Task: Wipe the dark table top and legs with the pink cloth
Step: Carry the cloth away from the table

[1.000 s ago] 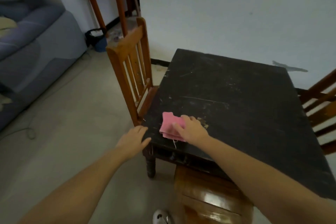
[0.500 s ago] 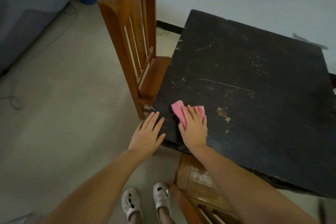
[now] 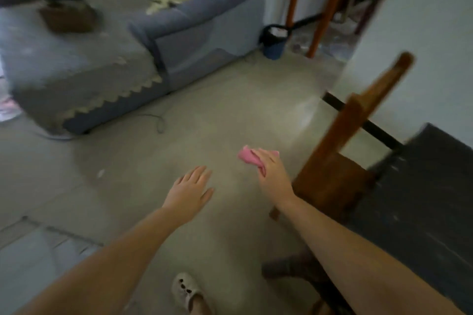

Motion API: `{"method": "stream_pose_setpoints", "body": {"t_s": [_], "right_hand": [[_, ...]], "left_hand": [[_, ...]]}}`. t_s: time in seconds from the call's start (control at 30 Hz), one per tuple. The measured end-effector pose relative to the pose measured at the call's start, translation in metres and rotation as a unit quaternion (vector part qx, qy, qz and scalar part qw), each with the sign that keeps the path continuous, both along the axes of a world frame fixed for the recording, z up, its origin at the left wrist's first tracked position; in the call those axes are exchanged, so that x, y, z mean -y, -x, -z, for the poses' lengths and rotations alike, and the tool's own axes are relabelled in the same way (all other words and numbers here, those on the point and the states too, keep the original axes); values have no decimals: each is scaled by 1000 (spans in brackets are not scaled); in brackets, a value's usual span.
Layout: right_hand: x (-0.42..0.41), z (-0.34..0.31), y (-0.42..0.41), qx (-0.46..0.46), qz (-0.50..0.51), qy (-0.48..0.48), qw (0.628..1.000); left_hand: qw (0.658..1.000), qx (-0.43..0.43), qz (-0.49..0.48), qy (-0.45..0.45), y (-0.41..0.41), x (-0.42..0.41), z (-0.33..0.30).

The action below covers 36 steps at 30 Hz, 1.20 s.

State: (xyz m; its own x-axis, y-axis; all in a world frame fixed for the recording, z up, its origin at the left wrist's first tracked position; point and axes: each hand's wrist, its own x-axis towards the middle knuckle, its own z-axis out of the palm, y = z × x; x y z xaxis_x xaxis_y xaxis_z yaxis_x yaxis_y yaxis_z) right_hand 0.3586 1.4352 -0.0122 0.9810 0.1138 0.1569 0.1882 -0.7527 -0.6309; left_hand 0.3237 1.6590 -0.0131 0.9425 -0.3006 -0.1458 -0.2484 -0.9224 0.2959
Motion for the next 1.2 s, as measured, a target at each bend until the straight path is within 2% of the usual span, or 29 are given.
{"method": "stream_pose_setpoints", "body": {"t_s": [0.13,0.3,0.4,0.5,0.63,0.87,0.93,1.0,1.1,1.2], "right_hand": [[-130,-9,-56,18,-140,-31,989],[-274,-17,-89,-21,-294,-29,955],[-345,-15,-98,-19,-397,-13,918],[-413,-9,-105,-16,-486,1,874],[-505,8,-106,-18,-642,25,766],[-614,44,-64,-45,-846,104,521],[-631,66,-43,-45,-882,115,455],[-642,96,-21,-41,-901,130,412],[-649,156,8,-44,-915,139,375],[-646,222,21,-26,-921,187,342]], "left_hand": [[989,12,-144,11,-6,-113,-3],[951,6,-307,40,14,-224,-5],[912,2,-408,31,43,-269,-1],[854,-12,-518,35,81,-296,12],[753,-46,-654,45,121,-308,40],[527,-28,-848,55,122,-277,116],[478,-45,-874,73,112,-268,142],[443,-46,-892,80,103,-269,169],[413,-46,-908,51,100,-278,218],[404,-37,-914,15,92,-278,270]]}}
